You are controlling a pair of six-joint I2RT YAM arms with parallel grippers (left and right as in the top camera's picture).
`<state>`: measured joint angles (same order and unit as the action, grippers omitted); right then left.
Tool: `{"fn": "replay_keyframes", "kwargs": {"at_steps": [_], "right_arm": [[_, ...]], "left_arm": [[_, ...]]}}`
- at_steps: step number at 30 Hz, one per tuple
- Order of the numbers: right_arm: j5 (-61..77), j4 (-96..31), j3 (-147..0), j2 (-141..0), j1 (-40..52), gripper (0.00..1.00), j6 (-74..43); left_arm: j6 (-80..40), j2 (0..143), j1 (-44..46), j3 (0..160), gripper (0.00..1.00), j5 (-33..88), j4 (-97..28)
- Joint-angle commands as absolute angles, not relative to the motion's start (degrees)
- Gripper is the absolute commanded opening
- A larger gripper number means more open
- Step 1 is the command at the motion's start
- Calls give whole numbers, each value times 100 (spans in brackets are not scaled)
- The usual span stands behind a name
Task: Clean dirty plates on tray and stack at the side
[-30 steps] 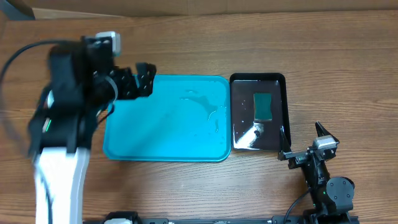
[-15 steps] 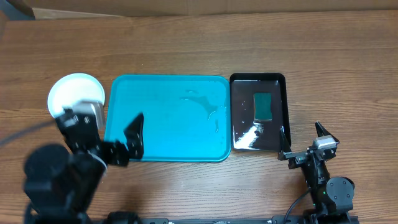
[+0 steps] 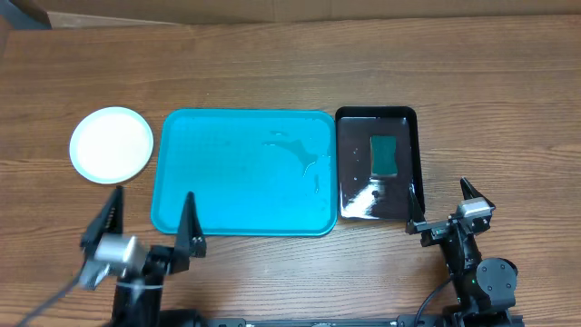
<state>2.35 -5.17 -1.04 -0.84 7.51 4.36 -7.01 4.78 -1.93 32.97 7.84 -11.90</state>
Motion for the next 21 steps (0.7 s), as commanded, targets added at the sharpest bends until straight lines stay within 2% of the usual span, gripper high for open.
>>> {"fn": "replay_keyframes", "kwargs": {"at_steps": [1,4,9,21], "right_arm": [[204,-478,-47,-16,727,100,454],[207,-478,-47,-16,727,100,454],[207,-478,-47,-16,727,100,454],[204,-478,-47,-16,727,100,454]], "left_arm": [[-620,75,-237,2696,99,707,-185],[-672,25,-233,2196,100,729,937],[-867,21,-233,1363,100,746,1894],[-1031,21,-233,34,100,384,2147]]}}
